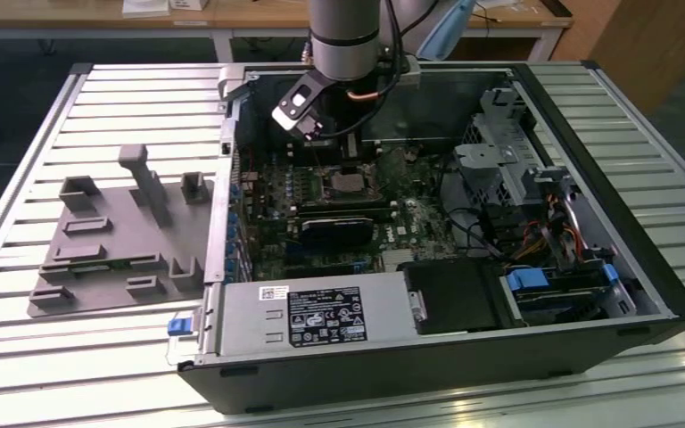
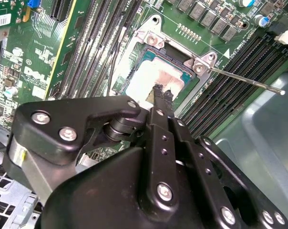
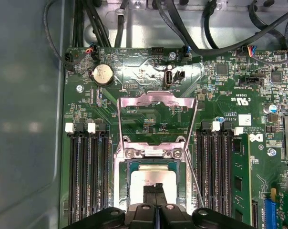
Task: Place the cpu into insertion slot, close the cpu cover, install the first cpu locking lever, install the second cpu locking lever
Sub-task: 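Place the cpu into insertion slot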
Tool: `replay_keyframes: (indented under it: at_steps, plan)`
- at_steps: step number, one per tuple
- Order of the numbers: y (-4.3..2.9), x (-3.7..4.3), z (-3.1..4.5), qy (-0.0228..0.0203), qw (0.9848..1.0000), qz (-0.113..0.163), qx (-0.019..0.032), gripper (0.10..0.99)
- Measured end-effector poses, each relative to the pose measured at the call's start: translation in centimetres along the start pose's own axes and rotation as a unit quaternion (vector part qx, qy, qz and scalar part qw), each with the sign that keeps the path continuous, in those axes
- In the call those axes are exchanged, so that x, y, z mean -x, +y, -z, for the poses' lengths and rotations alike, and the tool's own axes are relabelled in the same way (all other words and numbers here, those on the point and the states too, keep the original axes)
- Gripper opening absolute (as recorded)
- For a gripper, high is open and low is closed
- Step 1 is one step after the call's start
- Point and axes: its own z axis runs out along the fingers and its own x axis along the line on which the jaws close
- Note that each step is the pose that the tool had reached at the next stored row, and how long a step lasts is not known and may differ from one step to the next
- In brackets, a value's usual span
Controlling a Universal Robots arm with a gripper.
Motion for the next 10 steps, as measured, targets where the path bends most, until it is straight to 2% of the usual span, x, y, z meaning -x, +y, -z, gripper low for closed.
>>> replay_keyframes:
  at_steps: [6,10]
  plan:
    - [0.02,0.00,0.19,0.0000,1.0000,0.000,0.0000,0.102]
    - [0.08,0.01,0.92,-0.0001,1.0000,0.000,0.0000,0.102]
